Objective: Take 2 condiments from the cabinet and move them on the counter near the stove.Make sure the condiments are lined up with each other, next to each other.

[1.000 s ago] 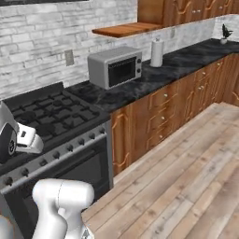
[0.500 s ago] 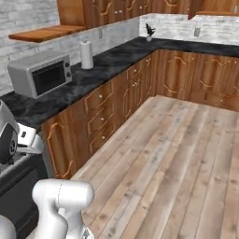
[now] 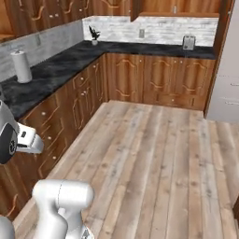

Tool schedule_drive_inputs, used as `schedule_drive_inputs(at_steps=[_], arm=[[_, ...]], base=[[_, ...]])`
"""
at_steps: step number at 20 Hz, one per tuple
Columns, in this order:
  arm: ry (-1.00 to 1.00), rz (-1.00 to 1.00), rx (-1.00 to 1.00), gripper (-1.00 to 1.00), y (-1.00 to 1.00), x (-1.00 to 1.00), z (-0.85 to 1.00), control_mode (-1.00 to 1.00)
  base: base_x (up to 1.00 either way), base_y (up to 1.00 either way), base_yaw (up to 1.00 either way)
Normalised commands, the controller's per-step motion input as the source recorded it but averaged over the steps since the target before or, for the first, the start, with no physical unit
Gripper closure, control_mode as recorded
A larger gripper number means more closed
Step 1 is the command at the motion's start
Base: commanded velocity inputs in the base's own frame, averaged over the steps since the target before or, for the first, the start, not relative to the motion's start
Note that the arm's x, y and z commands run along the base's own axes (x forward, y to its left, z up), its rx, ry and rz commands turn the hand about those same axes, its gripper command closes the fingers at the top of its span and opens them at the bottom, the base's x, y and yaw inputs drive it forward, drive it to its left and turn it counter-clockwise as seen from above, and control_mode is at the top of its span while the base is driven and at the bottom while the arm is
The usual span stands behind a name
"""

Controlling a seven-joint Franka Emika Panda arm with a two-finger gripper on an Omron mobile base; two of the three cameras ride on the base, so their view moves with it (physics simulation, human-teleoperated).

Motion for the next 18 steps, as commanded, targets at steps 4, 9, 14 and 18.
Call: schedule_drive_inputs(at_steps=[4, 9, 14, 18], arm=[[0.0, 0.0, 0.0, -1.0, 0.0, 0.0, 0.0, 1.0], [0.0, 0.0, 0.0, -1.0, 0.0, 0.0, 0.0, 1.0], [0.0, 0.0, 0.0, -1.0, 0.0, 0.0, 0.0, 1.0], [0.0, 0.0, 0.0, -1.0, 0.0, 0.0, 0.0, 1.0]], base=[[1.0, -0.58, -0.36], [1.0, -0.38, -0.31], [1.0, -0.05, -0.2], [1.0, 0.0, -0.06]])
